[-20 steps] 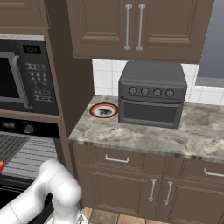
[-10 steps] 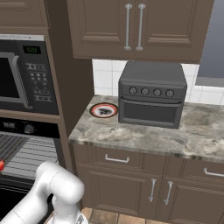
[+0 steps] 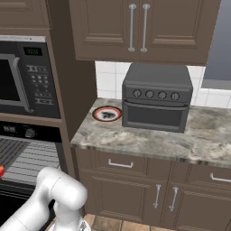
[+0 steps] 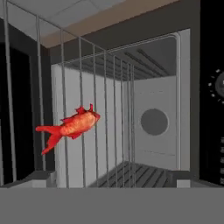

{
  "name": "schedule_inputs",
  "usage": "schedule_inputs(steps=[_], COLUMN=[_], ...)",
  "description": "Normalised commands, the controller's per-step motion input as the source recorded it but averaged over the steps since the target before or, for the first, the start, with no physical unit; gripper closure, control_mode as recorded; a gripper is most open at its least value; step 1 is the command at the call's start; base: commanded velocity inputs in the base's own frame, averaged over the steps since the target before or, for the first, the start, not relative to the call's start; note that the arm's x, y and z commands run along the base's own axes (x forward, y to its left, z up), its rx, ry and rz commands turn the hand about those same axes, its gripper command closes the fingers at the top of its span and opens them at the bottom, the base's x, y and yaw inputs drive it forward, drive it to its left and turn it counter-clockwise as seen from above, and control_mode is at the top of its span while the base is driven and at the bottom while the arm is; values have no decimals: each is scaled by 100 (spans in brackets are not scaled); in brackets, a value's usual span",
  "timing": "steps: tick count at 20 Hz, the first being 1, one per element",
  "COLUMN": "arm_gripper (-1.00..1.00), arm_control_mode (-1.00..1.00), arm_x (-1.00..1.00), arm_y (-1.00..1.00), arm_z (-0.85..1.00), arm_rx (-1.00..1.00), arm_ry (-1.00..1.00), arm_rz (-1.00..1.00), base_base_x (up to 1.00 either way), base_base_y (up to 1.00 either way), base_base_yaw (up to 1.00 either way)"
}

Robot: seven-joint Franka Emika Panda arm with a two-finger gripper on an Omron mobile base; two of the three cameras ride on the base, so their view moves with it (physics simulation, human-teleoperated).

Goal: Take the fish from the oven and place it on the plate on the counter.

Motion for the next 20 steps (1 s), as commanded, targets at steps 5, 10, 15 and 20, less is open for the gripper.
schedule_inputs(steps=[5,10,15,20], arm_gripper=[-100,-100,-100,-100], arm_control_mode=[-100,-100,-100,-100], arm_x=[38,18,8,5], arm_y=[0,-5,-18,-26], arm_z=[30,1,-25,0], arm_rx=[37,50,52,49], arm_ry=[0,9,33,33], arm_rz=[-41,-44,-42,-30], base_base_x=[0,0,0,0], base_base_y=[0,0,0,0], base_base_yaw=[0,0,0,0])
